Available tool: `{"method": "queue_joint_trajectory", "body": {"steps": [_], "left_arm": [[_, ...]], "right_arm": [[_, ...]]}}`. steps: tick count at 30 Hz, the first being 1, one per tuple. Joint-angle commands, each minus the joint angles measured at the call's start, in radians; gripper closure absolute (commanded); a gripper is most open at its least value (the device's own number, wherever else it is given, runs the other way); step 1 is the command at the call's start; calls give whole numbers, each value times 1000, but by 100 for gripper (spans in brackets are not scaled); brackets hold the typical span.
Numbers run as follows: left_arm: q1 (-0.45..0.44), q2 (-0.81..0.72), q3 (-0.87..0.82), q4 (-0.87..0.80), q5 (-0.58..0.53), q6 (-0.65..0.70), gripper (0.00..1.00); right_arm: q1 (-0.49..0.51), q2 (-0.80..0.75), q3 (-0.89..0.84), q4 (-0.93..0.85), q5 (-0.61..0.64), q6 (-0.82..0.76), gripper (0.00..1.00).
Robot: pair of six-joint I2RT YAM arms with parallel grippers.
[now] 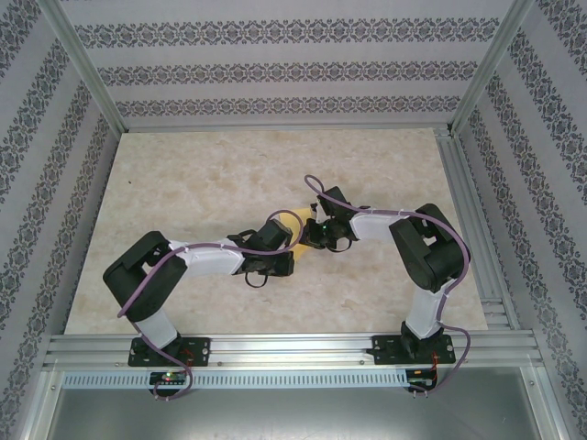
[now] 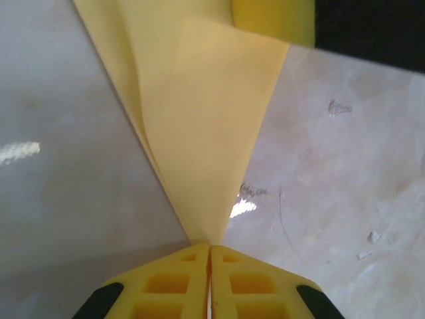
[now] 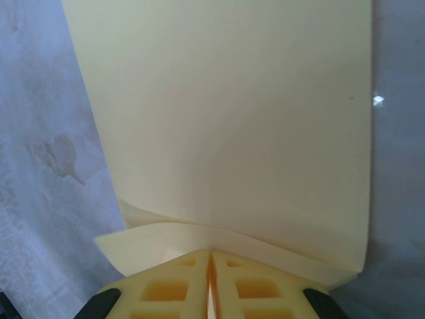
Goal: Fold a paper plane with a square sheet of paper (pick it up from the middle)
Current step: Third fold the triangle at the center of the table.
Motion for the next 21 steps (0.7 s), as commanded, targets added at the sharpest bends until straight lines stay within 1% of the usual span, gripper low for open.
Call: {"method": "queue_joint_trajectory", "body": {"steps": [1,4,6,10,11,13,16,19,21], "left_arm": [[-26,-39,-6,-133,24,19,89],[-25,-84,12,-115,9,-5,86],[-22,-112,24,-112,-22,-19,84],[-13,-159,23,-101,-95,-52,76],[-10,-166,22,-100,-108,-58,74],[-7,-173,24,-95,-133,-69,66],[1,-166,33,-84,-154,-81,59],[20,-148,45,-52,-157,-93,55],[26,-134,59,-36,-154,-90,54]], "right_arm": [[-10,44,-30,-61,81,8,89],[-10,14,-25,-46,57,21,88],[-9,-18,-15,-39,38,34,87],[-9,-109,5,-34,31,53,80],[-10,-132,5,-39,38,54,77],[-13,-180,2,-56,69,55,69],[-26,-247,-22,-80,144,55,51],[-51,-288,-54,-72,175,45,41],[-66,-300,-70,-68,173,37,37]]}}
